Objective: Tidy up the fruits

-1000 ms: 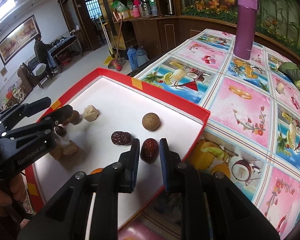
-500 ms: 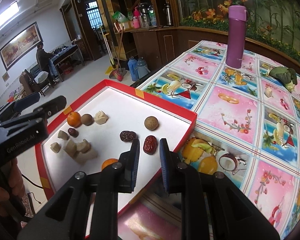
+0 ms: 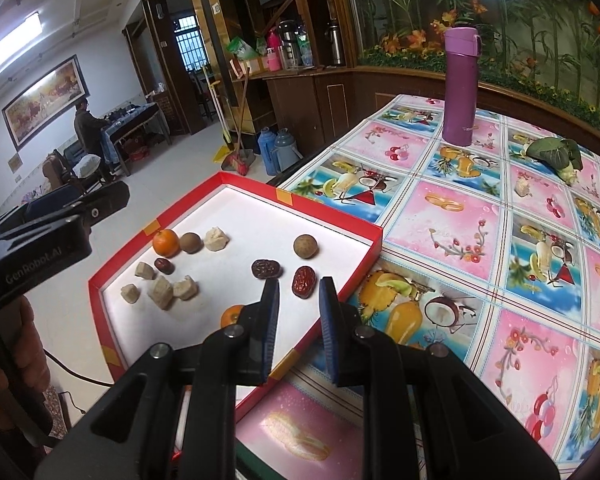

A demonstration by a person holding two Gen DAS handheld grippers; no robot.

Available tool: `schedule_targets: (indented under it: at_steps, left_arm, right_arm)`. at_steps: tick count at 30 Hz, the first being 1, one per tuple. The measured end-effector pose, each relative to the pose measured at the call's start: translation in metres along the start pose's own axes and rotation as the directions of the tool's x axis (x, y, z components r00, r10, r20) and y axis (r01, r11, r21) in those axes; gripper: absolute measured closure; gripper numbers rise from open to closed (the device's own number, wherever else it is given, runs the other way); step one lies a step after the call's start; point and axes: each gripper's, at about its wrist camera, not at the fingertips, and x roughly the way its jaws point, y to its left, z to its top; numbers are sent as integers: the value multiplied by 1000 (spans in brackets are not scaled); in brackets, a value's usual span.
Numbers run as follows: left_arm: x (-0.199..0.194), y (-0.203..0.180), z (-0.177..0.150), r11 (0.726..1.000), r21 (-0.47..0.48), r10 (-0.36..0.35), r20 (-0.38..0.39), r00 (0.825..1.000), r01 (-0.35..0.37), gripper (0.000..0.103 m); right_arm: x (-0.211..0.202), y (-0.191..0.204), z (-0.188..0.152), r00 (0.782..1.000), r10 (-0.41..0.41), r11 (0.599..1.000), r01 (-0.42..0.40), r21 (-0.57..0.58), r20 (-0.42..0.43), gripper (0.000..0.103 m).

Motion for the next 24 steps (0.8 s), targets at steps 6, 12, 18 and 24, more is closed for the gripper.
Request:
schedule_targets:
  at_steps: [6,12,18,24]
  left_arm:
    - [-7,-6,-1,999,26,46,23,999,-47,20]
    - [-12,-7,-1,998,30,51,22,998,-52,20]
    - [-16,-8,-3,999,40,-3,2,1000,3,20]
    - [-16,-2,-2,999,19,-31,-15,999,32,20]
  right_arm:
    - [-7,4,-2,1000,6,1000,-6,-5,14,81]
    - [-12,5,-3,1000,10,1000,-10,-6,24,81]
    - [-15,4,-4,1000,10,1000,-10,-6,28,81]
    - [-16,1,-4,999,8,1000,-8,3,34,81]
